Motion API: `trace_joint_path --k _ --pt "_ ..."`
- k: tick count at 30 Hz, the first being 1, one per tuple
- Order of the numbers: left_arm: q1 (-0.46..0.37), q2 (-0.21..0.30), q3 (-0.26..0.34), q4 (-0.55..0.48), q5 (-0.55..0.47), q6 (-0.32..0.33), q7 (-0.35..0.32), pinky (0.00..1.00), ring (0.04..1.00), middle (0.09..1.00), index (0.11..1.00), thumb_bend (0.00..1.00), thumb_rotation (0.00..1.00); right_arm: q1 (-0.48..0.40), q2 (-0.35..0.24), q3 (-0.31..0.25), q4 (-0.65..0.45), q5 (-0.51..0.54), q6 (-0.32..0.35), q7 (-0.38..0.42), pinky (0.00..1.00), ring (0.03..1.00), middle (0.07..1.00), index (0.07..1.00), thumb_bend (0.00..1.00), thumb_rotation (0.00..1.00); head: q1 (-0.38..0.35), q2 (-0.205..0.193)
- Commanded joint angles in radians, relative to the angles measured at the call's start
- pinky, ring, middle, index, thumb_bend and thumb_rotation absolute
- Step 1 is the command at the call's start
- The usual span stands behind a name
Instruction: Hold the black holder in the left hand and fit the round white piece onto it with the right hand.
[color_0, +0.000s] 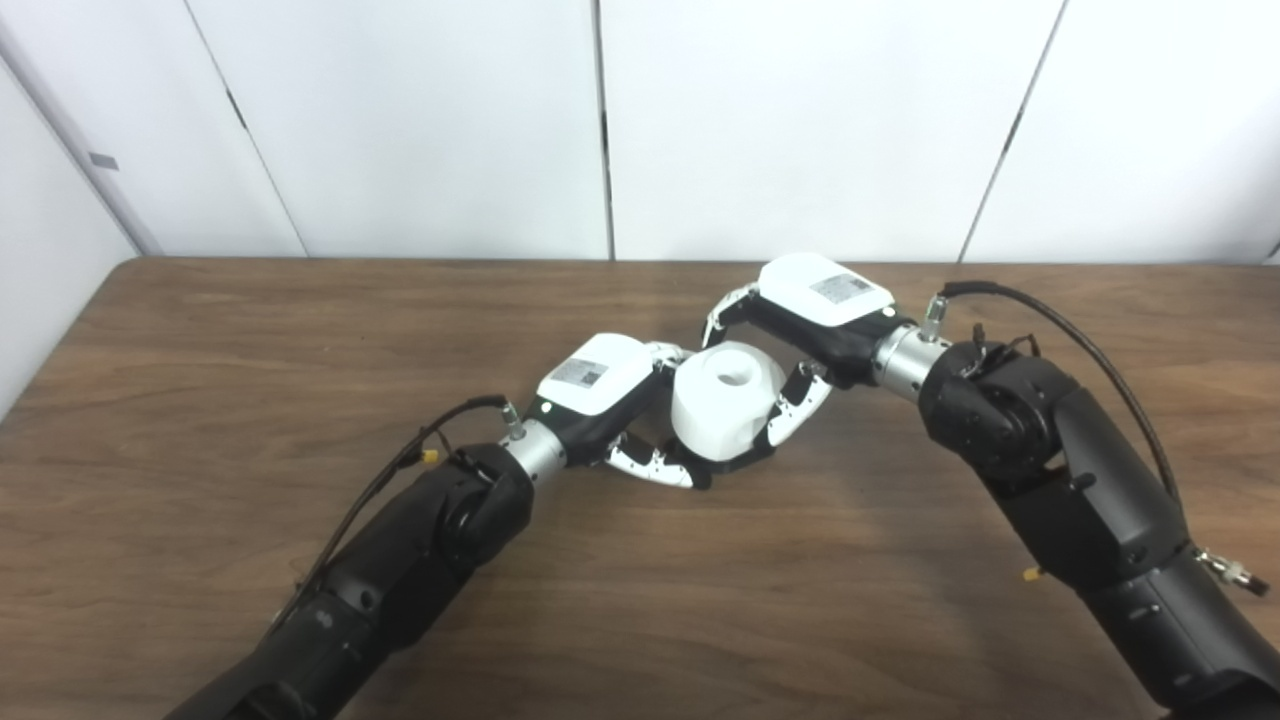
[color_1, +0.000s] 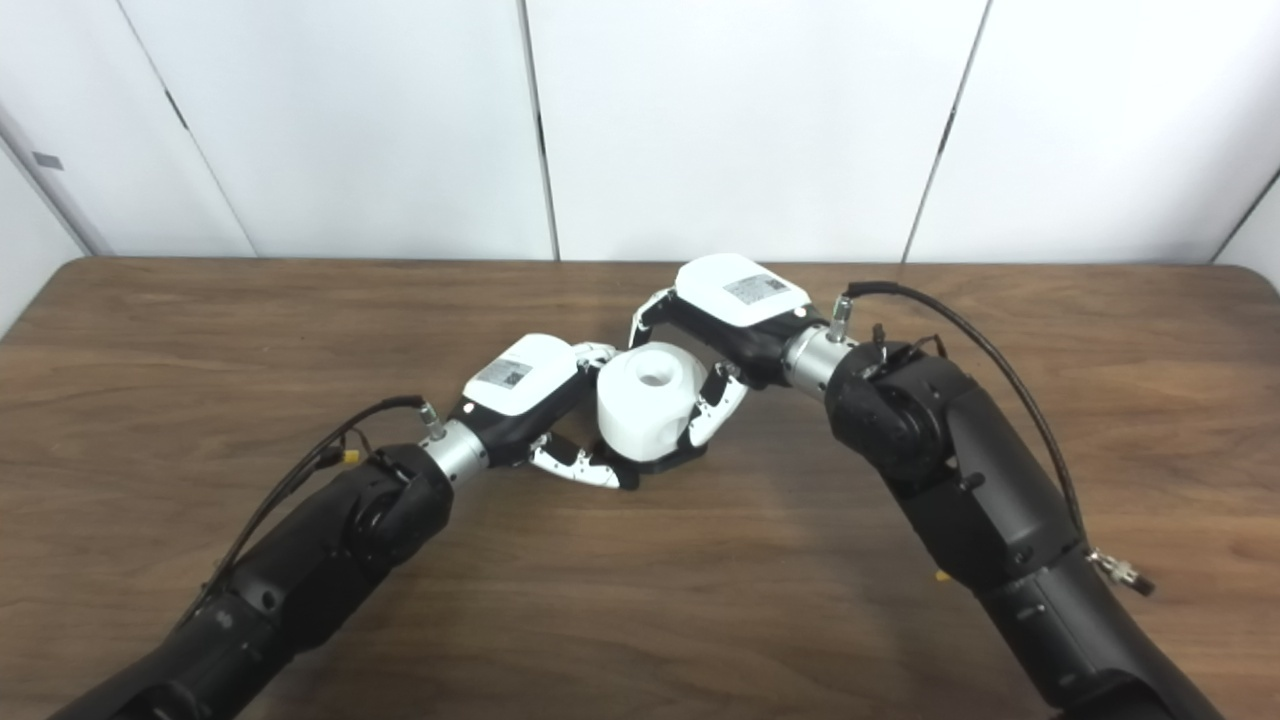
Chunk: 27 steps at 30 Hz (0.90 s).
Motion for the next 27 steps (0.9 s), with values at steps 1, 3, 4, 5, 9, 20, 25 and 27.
trace_joint_path --k 1,3,4,5,9,20,25,27 --pt "0.059 0.019 -0.042 0.056 0.029 -0.006 -0.078 0.70 0.850 0.832 0.478 0.53 0.07 -0.024 0.000 -0.017 -0.019 -0.002 0.008 -0.025 0.70 0.786 0.740 0.482 0.52 0.14 0.000 0.001" --pt "0.060 0.019 -0.040 0.049 0.028 0.003 -0.087 0.70 0.854 0.834 0.478 0.53 0.07 -0.024 0.000 -0.018 -0.019 0.000 0.004 -0.028 0.70 0.783 0.738 0.482 0.52 0.14 0.001 0.003" --pt "0.060 0.019 -0.041 0.046 0.028 0.007 -0.091 0.71 0.857 0.835 0.478 0.53 0.07 -0.024 0.000 -0.019 -0.019 0.000 0.003 -0.028 0.70 0.782 0.737 0.482 0.52 0.14 0.001 0.003" --pt "0.060 0.020 -0.042 0.044 0.029 0.009 -0.094 0.70 0.857 0.835 0.478 0.53 0.07 -0.024 0.001 -0.019 -0.020 0.000 0.005 -0.028 0.70 0.781 0.737 0.482 0.52 0.14 0.001 0.003" --pt "0.059 0.020 -0.044 0.043 0.037 0.010 -0.090 0.70 0.854 0.833 0.478 0.52 0.07 -0.025 0.001 -0.020 -0.020 -0.001 0.007 -0.025 0.69 0.780 0.737 0.482 0.52 0.14 0.000 0.004" --pt "0.059 0.019 -0.046 0.046 0.042 0.010 -0.088 0.71 0.859 0.837 0.479 0.52 0.07 -0.028 -0.007 -0.033 -0.022 0.005 -0.008 -0.036 0.67 0.761 0.728 0.482 0.52 0.14 -0.002 0.006" --pt "0.057 0.015 -0.045 0.057 0.038 0.003 -0.080 0.71 0.854 0.831 0.478 0.53 0.07 -0.032 -0.012 -0.045 -0.024 0.007 -0.003 -0.033 0.67 0.765 0.728 0.482 0.52 0.14 -0.001 0.007" --pt "0.056 0.014 -0.044 0.058 0.036 0.005 -0.083 0.70 0.852 0.830 0.478 0.53 0.07 -0.035 -0.013 -0.049 -0.034 0.001 0.009 -0.027 0.67 0.767 0.730 0.482 0.52 0.14 -0.002 0.008"
